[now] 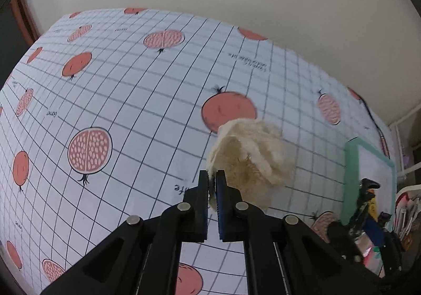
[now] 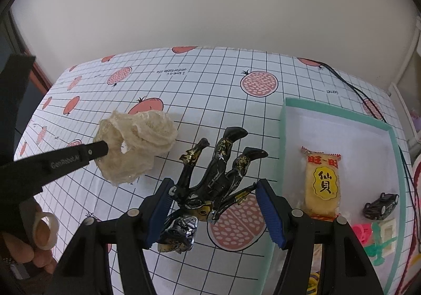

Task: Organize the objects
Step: 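Lift and carry the lace cloth and robot hand toy over the tray with both tools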

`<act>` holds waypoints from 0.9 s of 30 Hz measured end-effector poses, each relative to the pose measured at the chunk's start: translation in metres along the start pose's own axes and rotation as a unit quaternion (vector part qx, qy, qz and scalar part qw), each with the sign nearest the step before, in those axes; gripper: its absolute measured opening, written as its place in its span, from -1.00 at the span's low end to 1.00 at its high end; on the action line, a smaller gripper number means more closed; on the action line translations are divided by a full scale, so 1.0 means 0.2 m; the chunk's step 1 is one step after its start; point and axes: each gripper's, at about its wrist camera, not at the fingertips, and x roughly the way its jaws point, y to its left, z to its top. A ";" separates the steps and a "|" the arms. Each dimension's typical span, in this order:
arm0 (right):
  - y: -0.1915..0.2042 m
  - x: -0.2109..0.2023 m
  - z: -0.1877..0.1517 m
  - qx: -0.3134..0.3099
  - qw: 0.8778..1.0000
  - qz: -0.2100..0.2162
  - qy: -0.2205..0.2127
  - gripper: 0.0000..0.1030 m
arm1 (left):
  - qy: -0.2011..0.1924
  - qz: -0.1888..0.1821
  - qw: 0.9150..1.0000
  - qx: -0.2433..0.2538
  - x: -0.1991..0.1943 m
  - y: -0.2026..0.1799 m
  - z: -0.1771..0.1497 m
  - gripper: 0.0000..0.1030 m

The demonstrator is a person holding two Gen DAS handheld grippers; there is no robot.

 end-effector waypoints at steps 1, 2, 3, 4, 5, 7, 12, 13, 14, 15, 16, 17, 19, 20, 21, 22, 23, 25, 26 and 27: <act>0.00 0.00 0.00 0.001 1.000 0.000 0.001 0.30 | 0.003 0.000 1.000 -0.001 0.01 0.01 0.00 -0.85; 0.00 0.01 0.00 0.001 1.000 0.000 0.002 0.30 | 0.005 0.000 1.000 -0.003 0.01 0.01 0.00 -0.67; 0.00 0.01 0.00 0.001 1.000 0.000 0.002 0.30 | 0.007 -0.001 1.000 -0.003 0.02 0.01 -0.01 -0.34; 0.00 0.01 0.00 0.001 1.000 -0.001 0.002 0.30 | 0.009 -0.004 1.000 0.000 0.03 0.01 -0.01 -0.17; 0.00 0.01 0.00 0.001 1.000 -0.001 0.002 0.30 | 0.009 -0.007 1.000 0.004 0.03 0.01 -0.01 0.04; 0.00 0.01 0.00 0.001 1.000 -0.002 0.002 0.30 | 0.010 -0.010 1.000 0.009 0.04 -0.01 -0.01 0.09; -0.01 0.03 0.00 0.003 1.000 -0.004 0.006 0.30 | 0.026 -0.013 0.999 0.038 0.10 -0.07 -0.04 0.27; -0.02 0.03 0.00 0.003 1.000 -0.004 0.006 0.30 | 0.028 -0.012 0.999 0.041 0.11 -0.08 -0.04 0.27; -0.02 0.04 0.00 0.003 1.000 -0.004 0.007 0.30 | 0.029 -0.010 0.999 0.042 0.12 -0.09 -0.04 0.27; -0.02 0.04 0.00 0.004 1.000 -0.004 0.008 0.30 | 0.031 -0.010 0.999 0.043 0.13 -0.09 -0.05 0.27; -0.02 0.05 0.00 0.003 1.000 -0.004 0.008 0.30 | 0.031 -0.008 0.998 0.045 0.14 -0.10 -0.05 0.27; -0.02 0.05 0.00 0.003 1.000 -0.004 0.009 0.30 | 0.031 -0.006 0.998 0.046 0.14 -0.10 -0.05 0.27; -0.02 0.06 0.00 0.004 1.000 -0.004 0.010 0.30 | 0.029 0.000 0.998 0.049 0.15 -0.10 -0.05 0.27; -0.02 0.06 -0.01 0.004 1.000 -0.004 0.010 0.30 | 0.026 0.002 0.998 0.051 0.14 -0.11 -0.05 0.27; -0.02 0.07 -0.01 0.004 1.000 -0.004 0.010 0.30 | 0.025 0.006 0.998 0.051 0.14 -0.11 -0.06 0.27; -0.02 0.07 -0.01 0.004 1.000 -0.004 0.010 0.30 | 0.024 0.008 0.998 0.050 0.14 -0.11 -0.06 0.27; -0.02 0.07 -0.01 0.005 1.000 -0.004 0.010 0.30 | 0.022 0.011 0.998 0.050 0.14 -0.12 -0.06 0.27; -0.02 0.07 -0.01 0.005 1.000 -0.004 0.010 0.30 | 0.019 0.019 0.998 0.055 0.14 -0.13 -0.06 0.27; -0.02 0.07 -0.01 0.005 1.000 -0.004 0.011 0.30 | 0.018 0.022 0.998 0.057 0.14 -0.13 -0.07 0.27; -0.02 0.07 -0.01 0.006 1.000 -0.004 0.011 0.30 | 0.017 0.024 0.998 0.057 0.14 -0.14 -0.07 0.27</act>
